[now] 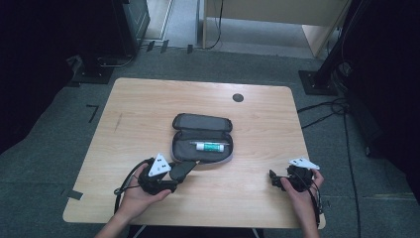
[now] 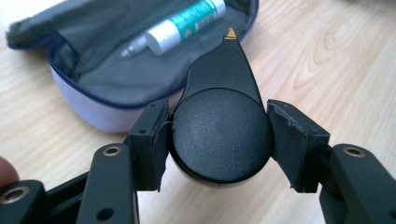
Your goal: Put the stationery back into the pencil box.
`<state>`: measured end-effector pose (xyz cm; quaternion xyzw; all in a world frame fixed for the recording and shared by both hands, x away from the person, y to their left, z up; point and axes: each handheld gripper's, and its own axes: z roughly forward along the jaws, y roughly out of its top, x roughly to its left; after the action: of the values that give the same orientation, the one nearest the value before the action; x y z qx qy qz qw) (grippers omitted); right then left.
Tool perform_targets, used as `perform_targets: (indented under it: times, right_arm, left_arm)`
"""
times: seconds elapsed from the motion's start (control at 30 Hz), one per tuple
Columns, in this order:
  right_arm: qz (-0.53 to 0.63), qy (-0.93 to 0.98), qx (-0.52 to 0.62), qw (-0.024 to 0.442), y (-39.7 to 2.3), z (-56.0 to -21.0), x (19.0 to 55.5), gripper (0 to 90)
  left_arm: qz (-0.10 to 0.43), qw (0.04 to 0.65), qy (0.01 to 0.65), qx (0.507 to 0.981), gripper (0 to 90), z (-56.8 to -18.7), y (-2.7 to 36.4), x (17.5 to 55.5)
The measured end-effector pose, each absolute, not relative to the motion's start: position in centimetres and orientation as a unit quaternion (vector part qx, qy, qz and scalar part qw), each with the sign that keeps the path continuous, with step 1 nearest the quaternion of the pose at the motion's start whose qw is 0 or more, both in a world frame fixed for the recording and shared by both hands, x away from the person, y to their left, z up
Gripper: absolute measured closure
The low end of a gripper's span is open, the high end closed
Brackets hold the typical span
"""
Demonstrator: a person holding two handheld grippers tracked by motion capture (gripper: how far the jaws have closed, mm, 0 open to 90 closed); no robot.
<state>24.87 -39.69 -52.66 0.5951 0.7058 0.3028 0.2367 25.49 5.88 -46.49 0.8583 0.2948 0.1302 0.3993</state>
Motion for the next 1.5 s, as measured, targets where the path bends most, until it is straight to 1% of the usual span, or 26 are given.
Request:
perform_targets:
  times: [0.37,0.5,0.77,0.93,1.17,1.27,1.5]
  right_arm:
    - [0.303,0.706,0.595,0.237,-39.7,-52.7,24.9,0.0]
    - [0.303,0.706,0.595,0.237,-39.7,-52.7,24.9,0.0]
    - [0.304,0.707,0.594,0.237,-39.7,-52.7,24.9,0.0]
    - [0.304,0.707,0.593,0.236,-39.7,-52.7,24.9,0.0]
    - [0.304,0.707,0.593,0.237,-39.7,-52.7,24.9,0.0]
    - [0.304,0.707,0.594,0.236,-39.7,-52.6,24.9,0.0]
    - [0.304,0.707,0.593,0.236,-39.7,-52.6,24.9,0.0]
  left_arm:
    - [0.141,0.406,0.303,0.851,42.7,-45.3,4.8,28.4]
    - [0.148,0.401,0.319,0.846,42.7,-45.5,4.2,29.9]
    - [0.145,0.386,0.361,0.836,42.7,-46.6,3.9,32.5]
    - [0.141,0.377,0.372,0.836,42.6,-46.9,3.4,33.6]
    - [0.141,0.354,0.378,0.844,42.5,-47.7,2.5,34.4]
    - [0.148,0.338,0.381,0.848,42.6,-48.1,2.2,34.5]
    - [0.158,0.323,0.383,0.851,42.3,-48.5,2.0,34.4]
